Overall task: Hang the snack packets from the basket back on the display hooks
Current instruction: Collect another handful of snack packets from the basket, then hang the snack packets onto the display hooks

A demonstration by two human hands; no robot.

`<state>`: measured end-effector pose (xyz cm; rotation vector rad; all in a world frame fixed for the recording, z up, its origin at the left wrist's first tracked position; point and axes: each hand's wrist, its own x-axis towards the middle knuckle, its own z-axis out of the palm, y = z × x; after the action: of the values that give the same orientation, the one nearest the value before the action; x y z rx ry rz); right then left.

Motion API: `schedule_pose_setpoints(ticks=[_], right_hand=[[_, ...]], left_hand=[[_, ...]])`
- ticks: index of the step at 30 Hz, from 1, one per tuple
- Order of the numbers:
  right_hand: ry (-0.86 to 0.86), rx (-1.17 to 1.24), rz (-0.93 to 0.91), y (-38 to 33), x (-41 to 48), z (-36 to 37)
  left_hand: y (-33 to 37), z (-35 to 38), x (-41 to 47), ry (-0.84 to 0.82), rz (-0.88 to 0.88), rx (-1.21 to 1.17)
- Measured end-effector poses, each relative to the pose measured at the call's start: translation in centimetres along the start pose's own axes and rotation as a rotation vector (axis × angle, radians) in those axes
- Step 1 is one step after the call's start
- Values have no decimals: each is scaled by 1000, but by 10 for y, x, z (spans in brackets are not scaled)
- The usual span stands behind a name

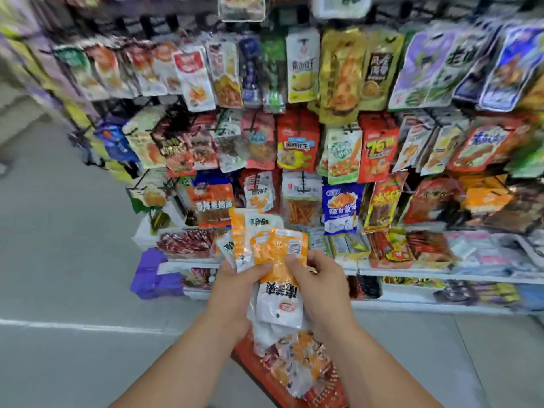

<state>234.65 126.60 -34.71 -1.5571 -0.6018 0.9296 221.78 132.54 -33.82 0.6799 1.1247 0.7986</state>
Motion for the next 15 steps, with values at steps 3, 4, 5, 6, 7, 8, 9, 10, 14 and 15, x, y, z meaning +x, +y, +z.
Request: schedule_pose_setpoints(ticks=[3,4,5,6,7,8,9,10,14,15], right_hand=[[-44,-27,-74,-25,-12,42],[-48,-44,-96,-33,-15,59],[-56,-59,-113,-40,-17,77],[-63,-58,-133,-48,-21,97],[-67,-55,-158,-54,-22,117],[-64,-49,-187,-63,-26,138],[-62,-63,-226,-68,-27,159],[-62,-83,-268,-74,-29,180],[-105,-129,-333,-97,-35,256],[-108,-101,-320,-101,-34,272]], left_hand=[[38,-31,-1,-16,72,9],[52,-44,-1,-32,97,9],[65,-58,-1,-44,121,5],[80,-73,-2,-47,141,1],[93,-89,-1,-44,162,-4],[108,-106,1,-46,179,-13],[122,-122,2,-57,200,-29],[137,-139,3,-54,224,-40],[192,-195,4,-57,310,-56],[203,-206,5,-55,328,-47]])
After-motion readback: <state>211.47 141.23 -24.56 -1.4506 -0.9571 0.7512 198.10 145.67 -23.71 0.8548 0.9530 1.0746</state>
